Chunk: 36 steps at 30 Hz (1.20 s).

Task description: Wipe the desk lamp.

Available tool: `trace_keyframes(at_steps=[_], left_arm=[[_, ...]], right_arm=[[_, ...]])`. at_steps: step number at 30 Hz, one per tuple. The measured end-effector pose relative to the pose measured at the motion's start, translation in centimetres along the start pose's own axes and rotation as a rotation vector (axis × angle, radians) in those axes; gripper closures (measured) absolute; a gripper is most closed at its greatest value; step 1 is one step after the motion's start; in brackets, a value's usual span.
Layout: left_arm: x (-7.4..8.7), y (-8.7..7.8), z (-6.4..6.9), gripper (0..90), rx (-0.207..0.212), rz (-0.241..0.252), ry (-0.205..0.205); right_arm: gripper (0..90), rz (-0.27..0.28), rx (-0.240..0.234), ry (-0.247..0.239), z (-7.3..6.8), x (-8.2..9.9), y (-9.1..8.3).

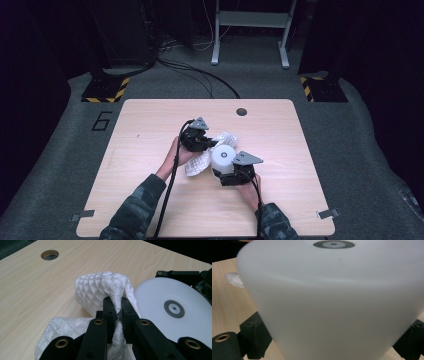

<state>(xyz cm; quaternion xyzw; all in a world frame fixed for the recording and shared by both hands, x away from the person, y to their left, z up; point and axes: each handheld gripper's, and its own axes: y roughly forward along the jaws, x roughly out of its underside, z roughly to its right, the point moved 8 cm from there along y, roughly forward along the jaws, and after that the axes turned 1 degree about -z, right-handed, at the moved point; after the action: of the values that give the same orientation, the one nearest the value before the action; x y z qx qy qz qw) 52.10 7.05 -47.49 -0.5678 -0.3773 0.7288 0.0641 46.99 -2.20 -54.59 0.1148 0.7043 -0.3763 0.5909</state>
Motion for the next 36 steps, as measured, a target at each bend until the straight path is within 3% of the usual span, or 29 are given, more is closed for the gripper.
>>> trace_keyframes(at_steps=[7,20,36], left_arm=[[0.5,0.0,-0.1,84.9,0.013,0.01,-0.03],[4.0,-0.2,0.3,84.9,0.032,0.015,-0.08],[7.2,0.9,1.1,84.9,0.037,-0.029,-0.127]], right_arm=[[8.1,0.001,0.001,-0.005,0.0,0.0,0.0],[8.1,0.001,0.001,-0.006,0.0,0.0,0.0],[8.1,0.001,0.002,-0.005,0.0,0.0,0.0]])
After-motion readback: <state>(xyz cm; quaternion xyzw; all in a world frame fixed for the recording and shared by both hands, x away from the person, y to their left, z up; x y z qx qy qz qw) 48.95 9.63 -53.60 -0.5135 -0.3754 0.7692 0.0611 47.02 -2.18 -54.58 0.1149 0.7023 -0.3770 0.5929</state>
